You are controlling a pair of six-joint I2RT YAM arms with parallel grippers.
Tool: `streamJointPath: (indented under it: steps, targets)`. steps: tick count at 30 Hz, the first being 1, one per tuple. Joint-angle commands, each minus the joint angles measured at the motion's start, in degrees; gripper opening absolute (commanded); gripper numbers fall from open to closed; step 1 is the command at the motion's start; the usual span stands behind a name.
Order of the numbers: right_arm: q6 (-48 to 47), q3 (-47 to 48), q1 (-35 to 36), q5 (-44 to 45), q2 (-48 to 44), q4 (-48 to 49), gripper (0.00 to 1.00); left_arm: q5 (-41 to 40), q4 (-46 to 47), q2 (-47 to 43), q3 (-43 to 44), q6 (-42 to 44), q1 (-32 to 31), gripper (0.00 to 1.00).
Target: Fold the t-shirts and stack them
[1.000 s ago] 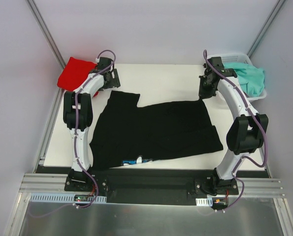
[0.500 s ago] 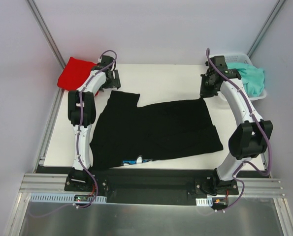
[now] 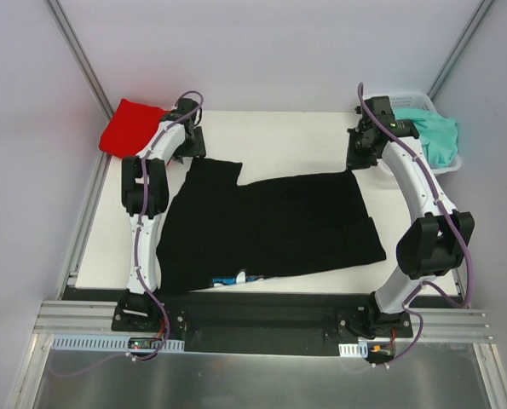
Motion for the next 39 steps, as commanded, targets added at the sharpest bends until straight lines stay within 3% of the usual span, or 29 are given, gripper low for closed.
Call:
streamJointPath:
  steps: [1,4,11,18,25,39]
  targets:
    - [0.1,1.7,0.5,-0.2,-3.1,-1.5,0.01,1.1,-1.6,2.2,5.4,-0.5,0.8,0.58]
    - [-0.1,1.7,0.5,-0.2,-3.5,-1.6,0.01,2.0,-1.8,3.2,7.1,-0.8,0.8,0.58]
    - [-0.1,2.3,0.8,-0.2,-4.6,-2.1,0.01,7.1,-1.8,4.8,9.7,-3.8,1.7,0.48]
    - [-0.3,2.2,0.9,0.0,-5.3,-2.7,0.01,7.4,-1.7,4.9,9.0,-4.5,1.8,0.33]
    - [-0.2,2.8,1.0,0.0,-5.2,-3.0,0.01,8.9,-1.8,4.3,8.0,-4.9,1.8,0.31]
    - [-0.1,3.4,1.3,0.2,-5.0,-3.3,0.01,8.3,-1.8,3.8,5.4,-5.3,1.7,0.02]
